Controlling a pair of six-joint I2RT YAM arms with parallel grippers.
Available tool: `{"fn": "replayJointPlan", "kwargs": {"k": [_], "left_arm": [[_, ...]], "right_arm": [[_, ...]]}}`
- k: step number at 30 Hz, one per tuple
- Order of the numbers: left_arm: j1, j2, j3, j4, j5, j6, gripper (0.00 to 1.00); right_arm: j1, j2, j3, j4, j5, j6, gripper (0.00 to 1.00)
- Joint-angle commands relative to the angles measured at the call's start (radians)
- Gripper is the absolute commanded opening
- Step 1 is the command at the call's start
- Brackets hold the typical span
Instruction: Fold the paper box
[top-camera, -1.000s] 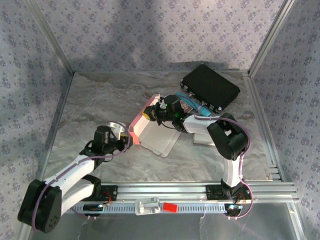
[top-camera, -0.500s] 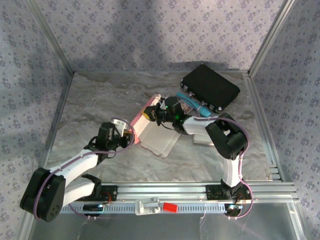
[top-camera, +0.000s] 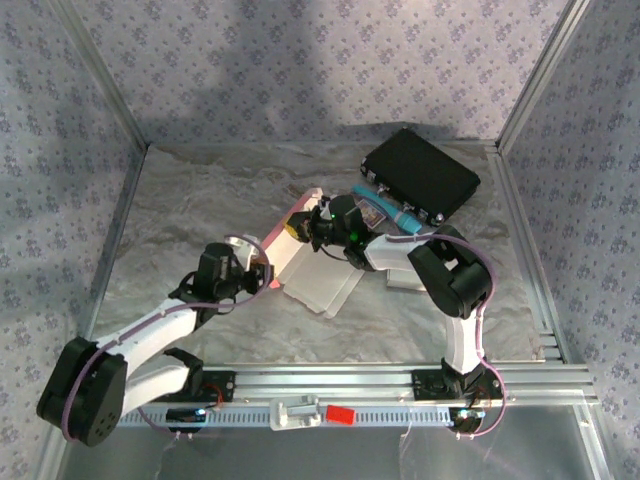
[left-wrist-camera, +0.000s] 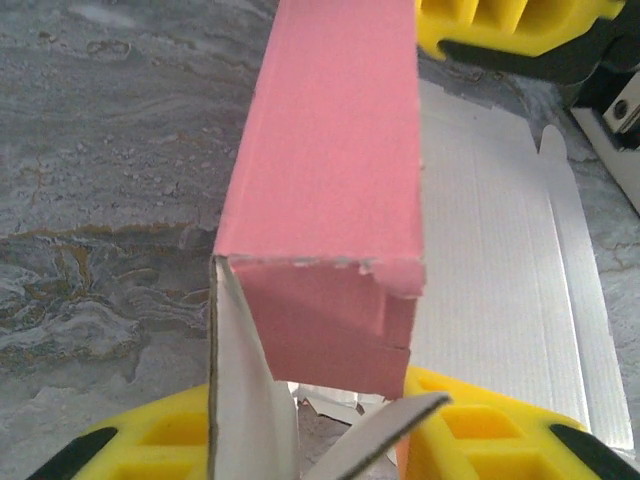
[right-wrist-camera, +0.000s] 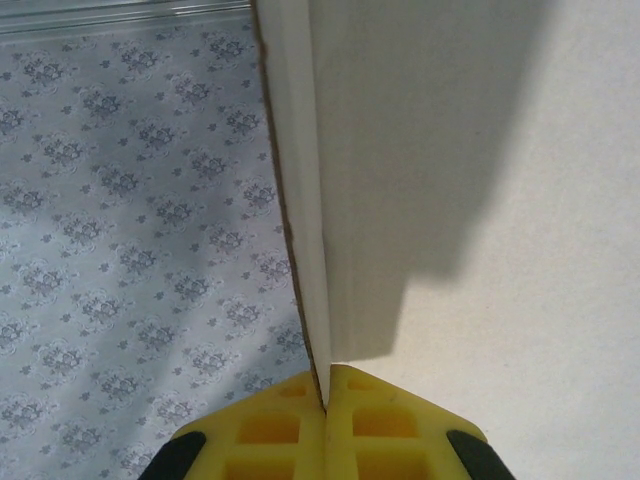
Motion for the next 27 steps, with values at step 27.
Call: {"fn": "replayJointPlan", "kwargs": {"k": [27], "left_arm": [[-0.009, -0.358, -0.104, -0.134, -0.127, -0.084, 0.43]], "right_arm": [[-0.049, -0.019, -0.097, 0.204, -0.067, -0.091, 0.0]]}}
